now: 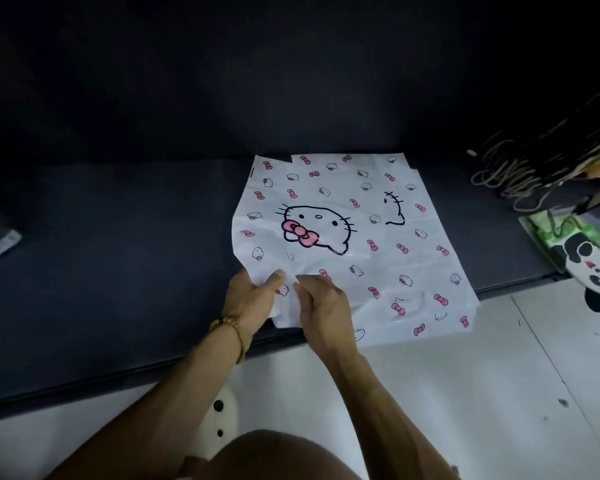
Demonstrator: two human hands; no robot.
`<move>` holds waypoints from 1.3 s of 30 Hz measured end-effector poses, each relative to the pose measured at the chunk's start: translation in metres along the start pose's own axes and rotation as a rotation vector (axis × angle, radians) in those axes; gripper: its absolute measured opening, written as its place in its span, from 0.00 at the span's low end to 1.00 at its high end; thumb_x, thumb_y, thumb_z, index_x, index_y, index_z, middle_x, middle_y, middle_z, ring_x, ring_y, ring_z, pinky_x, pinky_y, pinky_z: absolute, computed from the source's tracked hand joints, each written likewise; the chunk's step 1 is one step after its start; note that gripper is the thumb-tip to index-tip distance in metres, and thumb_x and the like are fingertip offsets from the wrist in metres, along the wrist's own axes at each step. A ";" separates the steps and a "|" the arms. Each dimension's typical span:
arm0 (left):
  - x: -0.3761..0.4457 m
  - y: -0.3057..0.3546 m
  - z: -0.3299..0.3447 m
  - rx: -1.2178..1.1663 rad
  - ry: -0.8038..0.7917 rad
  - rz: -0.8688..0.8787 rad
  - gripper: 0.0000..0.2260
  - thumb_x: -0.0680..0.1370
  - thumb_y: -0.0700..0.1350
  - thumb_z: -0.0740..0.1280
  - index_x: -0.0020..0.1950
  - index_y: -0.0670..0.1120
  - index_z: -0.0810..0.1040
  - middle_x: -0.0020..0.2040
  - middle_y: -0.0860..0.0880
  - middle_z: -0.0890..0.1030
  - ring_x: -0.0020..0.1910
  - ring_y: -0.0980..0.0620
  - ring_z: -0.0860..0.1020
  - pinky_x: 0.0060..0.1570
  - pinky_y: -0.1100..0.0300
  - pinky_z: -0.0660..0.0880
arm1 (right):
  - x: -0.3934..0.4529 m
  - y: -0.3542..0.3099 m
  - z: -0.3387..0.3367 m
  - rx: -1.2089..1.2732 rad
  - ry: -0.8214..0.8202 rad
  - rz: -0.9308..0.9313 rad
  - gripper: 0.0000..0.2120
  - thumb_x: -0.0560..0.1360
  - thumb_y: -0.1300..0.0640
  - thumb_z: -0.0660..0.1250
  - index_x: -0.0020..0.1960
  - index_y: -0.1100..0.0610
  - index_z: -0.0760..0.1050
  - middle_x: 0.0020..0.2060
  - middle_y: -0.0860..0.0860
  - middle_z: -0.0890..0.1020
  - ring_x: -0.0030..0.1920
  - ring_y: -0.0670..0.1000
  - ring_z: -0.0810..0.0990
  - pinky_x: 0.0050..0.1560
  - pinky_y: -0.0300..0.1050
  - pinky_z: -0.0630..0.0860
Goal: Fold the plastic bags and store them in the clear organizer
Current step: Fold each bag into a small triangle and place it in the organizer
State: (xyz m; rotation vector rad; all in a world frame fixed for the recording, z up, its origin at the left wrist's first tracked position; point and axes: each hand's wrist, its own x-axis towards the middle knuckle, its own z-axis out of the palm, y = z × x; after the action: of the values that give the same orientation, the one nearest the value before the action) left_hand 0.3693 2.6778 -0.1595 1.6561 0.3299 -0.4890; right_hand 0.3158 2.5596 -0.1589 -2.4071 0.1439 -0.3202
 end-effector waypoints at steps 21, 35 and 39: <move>-0.010 0.029 -0.193 0.374 0.239 0.167 0.09 0.76 0.43 0.65 0.42 0.55 0.83 0.51 0.53 0.82 0.44 0.53 0.81 0.41 0.72 0.70 | 0.048 -0.049 -0.003 -0.045 -0.349 0.253 0.12 0.71 0.66 0.67 0.47 0.50 0.80 0.42 0.42 0.82 0.41 0.48 0.80 0.37 0.25 0.71; -0.008 0.014 -0.252 0.283 0.205 0.331 0.04 0.74 0.47 0.72 0.40 0.48 0.83 0.42 0.52 0.84 0.39 0.56 0.82 0.37 0.67 0.75 | 0.071 -0.067 0.024 0.218 -0.154 0.606 0.08 0.73 0.53 0.70 0.37 0.54 0.77 0.34 0.49 0.81 0.34 0.50 0.80 0.30 0.38 0.73; 0.008 0.000 -0.248 0.161 0.298 0.205 0.10 0.77 0.51 0.68 0.40 0.47 0.82 0.38 0.50 0.84 0.36 0.51 0.82 0.32 0.63 0.77 | 0.062 -0.060 0.039 0.337 -0.129 0.748 0.10 0.72 0.53 0.71 0.35 0.55 0.77 0.33 0.50 0.82 0.34 0.50 0.79 0.31 0.39 0.73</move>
State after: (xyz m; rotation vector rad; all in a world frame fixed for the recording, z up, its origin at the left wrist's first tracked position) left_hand 0.4076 2.9221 -0.1399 1.8995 0.3407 -0.1158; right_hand 0.3872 2.6178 -0.1355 -1.8716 0.8309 0.1494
